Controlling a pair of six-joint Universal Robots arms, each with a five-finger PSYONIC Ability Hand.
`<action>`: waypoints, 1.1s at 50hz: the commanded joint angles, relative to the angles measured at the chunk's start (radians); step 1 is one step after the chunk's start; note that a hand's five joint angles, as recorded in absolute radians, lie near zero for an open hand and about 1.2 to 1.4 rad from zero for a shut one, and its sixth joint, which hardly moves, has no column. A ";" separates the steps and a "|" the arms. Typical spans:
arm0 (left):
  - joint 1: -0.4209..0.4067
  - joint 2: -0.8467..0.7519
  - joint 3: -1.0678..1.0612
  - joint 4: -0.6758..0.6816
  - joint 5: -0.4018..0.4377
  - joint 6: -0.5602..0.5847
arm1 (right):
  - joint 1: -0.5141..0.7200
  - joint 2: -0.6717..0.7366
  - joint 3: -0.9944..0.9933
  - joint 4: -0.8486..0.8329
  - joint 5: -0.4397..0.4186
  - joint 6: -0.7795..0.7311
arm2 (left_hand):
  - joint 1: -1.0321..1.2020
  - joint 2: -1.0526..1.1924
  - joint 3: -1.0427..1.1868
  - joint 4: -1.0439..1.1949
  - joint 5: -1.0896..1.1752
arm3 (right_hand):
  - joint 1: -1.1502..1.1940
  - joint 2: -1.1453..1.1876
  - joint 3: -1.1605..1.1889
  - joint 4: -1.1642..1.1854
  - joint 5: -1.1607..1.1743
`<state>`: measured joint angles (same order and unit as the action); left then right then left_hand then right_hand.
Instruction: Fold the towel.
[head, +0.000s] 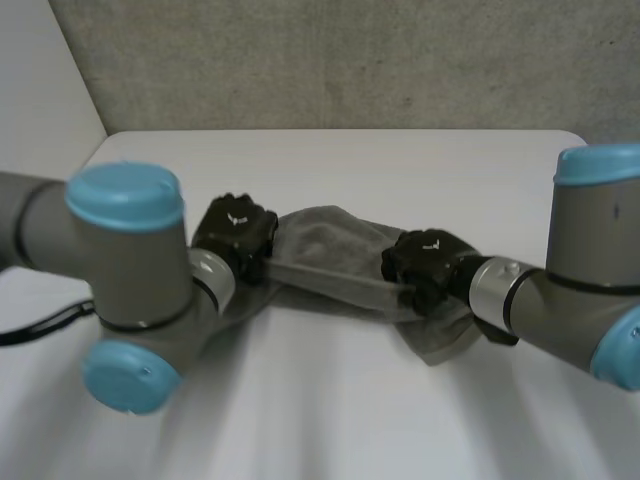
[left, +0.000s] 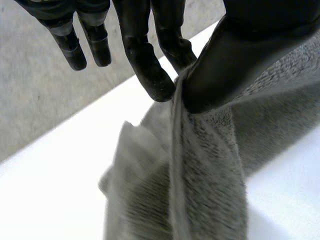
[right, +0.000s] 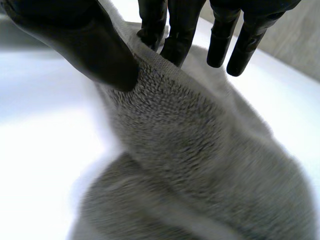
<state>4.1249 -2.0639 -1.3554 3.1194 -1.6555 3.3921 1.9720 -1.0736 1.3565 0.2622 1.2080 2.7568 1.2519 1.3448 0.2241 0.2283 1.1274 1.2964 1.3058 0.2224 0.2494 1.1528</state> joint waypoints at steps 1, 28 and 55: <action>0.038 -0.036 0.166 0.001 0.109 0.081 | 0.007 0.079 -0.265 -0.007 -0.001 -0.063 | 0.144 0.052 -0.050 -0.054 0.094 | 0.100 0.090 -0.048 -0.075 0.069; 0.090 0.254 0.040 0.329 0.272 0.090 | 0.050 -0.267 -0.032 -0.446 0.056 -0.069 | 0.144 0.052 -0.050 -0.054 0.094 | 0.100 0.090 -0.048 -0.075 0.069; -0.052 0.041 -0.307 0.272 0.174 0.254 | 0.107 -0.052 0.236 -0.356 0.107 -0.121 | -0.340 -0.432 -0.050 -0.054 -0.390 | -1.122 -1.131 -0.048 -0.075 -1.153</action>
<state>4.0696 -2.0221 -1.6678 3.3875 -1.4326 3.6510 2.0777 -1.1160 1.5995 -0.0939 1.2995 2.5409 1.0750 1.0825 0.2228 0.2274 0.9079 0.7189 0.7355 0.2196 0.2494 0.5534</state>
